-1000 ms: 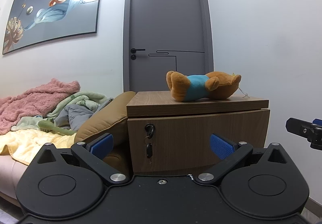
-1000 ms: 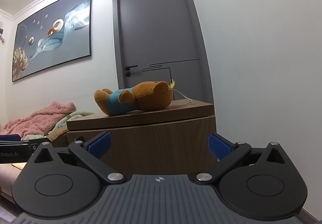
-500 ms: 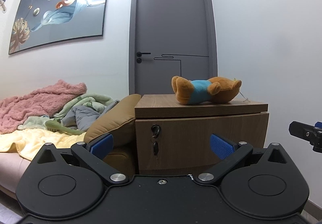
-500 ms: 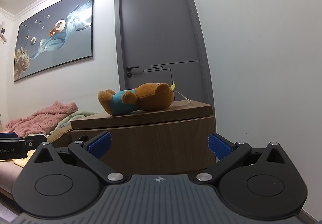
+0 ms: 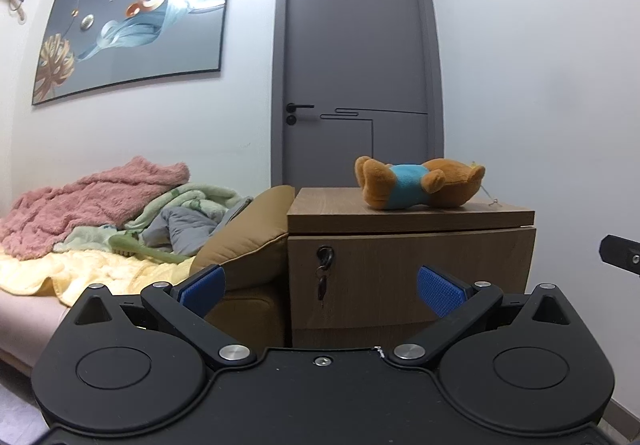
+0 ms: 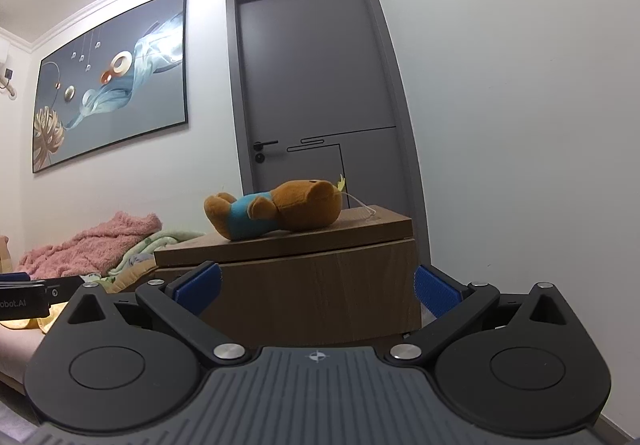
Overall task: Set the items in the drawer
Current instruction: 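Move both tools toward the nightstand with the teddy bear on top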
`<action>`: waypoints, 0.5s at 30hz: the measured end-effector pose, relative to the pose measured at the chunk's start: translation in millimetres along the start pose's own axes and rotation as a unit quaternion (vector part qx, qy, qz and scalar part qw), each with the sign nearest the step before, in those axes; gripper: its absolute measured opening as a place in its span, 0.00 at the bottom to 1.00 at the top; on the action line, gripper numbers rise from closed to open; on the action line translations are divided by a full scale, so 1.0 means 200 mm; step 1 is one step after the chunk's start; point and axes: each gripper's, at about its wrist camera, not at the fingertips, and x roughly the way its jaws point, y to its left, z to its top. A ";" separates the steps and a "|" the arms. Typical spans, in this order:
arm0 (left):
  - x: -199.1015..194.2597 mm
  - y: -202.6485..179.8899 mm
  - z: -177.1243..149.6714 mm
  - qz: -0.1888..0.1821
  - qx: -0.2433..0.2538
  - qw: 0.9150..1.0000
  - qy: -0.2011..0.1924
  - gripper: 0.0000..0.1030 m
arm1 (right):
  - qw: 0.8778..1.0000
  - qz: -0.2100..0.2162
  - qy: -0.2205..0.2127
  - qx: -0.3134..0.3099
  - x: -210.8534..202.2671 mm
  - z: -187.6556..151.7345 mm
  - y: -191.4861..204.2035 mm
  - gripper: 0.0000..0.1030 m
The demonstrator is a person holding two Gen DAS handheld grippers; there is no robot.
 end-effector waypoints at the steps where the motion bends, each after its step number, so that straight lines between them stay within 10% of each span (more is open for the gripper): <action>1: 0.00 0.00 0.00 0.002 -0.001 1.000 -0.001 0.99 | 1.000 0.002 0.000 0.000 0.00 0.00 0.00 1.00; 15: 0.03 -0.09 0.06 -0.004 0.046 0.999 -0.017 0.99 | 1.000 0.022 0.002 0.009 0.00 0.01 -0.05 1.00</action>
